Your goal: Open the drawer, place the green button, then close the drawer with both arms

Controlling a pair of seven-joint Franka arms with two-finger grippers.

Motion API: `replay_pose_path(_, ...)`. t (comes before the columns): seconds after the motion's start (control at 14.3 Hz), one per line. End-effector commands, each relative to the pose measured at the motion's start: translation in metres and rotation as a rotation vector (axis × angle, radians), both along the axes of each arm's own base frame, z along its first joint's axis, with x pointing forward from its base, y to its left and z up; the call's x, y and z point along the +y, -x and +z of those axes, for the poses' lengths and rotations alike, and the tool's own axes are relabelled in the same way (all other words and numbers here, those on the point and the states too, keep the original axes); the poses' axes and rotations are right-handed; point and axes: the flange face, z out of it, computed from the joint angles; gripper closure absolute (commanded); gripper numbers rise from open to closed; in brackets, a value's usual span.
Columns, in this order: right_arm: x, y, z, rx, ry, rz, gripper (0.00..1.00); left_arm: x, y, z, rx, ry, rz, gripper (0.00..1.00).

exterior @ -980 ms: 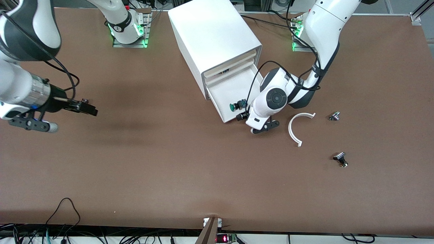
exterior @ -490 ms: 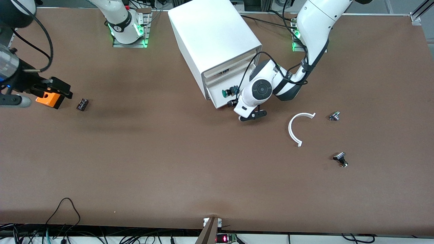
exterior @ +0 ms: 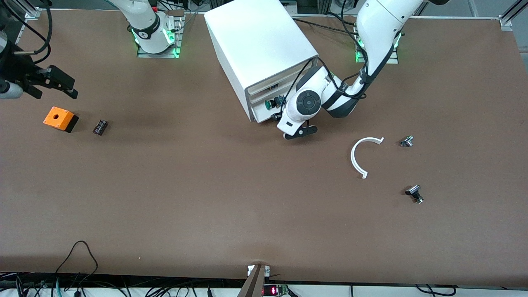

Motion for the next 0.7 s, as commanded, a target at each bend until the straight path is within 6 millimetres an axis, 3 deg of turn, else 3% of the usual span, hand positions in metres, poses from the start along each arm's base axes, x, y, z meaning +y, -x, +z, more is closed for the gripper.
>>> replay_pose_path(0.0, -0.001, 0.023, -0.007, -0.022, 0.021, 0.022, 0.00, -0.009, 0.016, 0.008, 0.015, -0.017, 0.024, 0.00)
replay_pose_path(0.42, 0.000, 0.012, -0.013, 0.037, 0.012, 0.090, 0.00, -0.026, 0.034, 0.011, 0.032, -0.014, 0.023, 0.00)
replay_pose_path(0.63, 0.007, 0.000, 0.003, 0.016, 0.009, -0.012, 0.00, -0.031, 0.041, 0.011, 0.037, -0.014, 0.015, 0.00)
